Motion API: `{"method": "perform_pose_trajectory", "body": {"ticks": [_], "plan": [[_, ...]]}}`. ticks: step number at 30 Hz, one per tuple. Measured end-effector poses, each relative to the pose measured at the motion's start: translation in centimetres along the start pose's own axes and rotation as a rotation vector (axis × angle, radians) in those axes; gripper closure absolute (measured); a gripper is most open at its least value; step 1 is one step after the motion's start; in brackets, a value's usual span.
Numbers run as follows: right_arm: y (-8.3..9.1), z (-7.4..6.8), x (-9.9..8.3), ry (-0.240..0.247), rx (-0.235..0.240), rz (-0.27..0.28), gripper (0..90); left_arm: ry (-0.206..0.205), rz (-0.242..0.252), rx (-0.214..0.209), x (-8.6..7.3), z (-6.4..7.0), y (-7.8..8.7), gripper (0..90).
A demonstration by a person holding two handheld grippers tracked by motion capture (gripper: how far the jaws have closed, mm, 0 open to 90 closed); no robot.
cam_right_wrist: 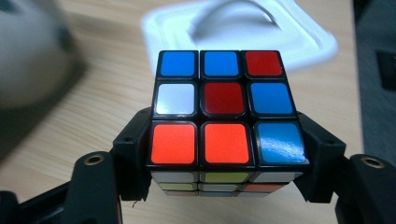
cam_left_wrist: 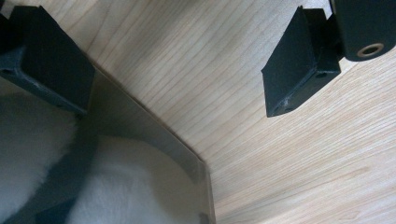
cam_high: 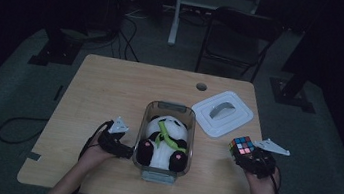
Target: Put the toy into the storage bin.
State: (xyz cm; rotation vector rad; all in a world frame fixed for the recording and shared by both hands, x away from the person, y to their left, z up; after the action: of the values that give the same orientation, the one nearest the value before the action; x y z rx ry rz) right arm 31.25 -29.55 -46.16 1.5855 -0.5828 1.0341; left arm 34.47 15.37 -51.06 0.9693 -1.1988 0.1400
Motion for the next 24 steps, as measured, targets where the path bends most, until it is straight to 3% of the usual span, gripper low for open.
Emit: {"method": "perform_pose_trajectory", "body": {"ticks": [11,20,24], "plan": [[1.9,-4.9,5.8,0.135,0.206,0.082,33.8,0.003,0.001,-0.003,0.0,-0.1,0.1,10.6],[2.3,-8.9,9.1,0.235,0.368,0.117,33.8,0.004,-0.004,0.0,0.1,-0.2,0.2,10.6],[1.9,-10.7,9.9,0.268,0.445,0.118,33.8,0.01,-0.009,-0.024,0.0,-0.2,0.2,10.7]]}}
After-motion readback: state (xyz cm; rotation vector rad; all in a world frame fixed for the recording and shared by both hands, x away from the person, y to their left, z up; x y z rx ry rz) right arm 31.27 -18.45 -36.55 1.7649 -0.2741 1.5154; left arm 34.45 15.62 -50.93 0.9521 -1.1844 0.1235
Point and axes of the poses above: each handheld gripper's, and its own axes: y roughly backward along the jaws, x roughly out of its top, z roughly to its right, the point moved 2 cm from there along -y, roughly forward along the jaws, and after that the axes turned 7 degrees about z, right-handed, at the moved point
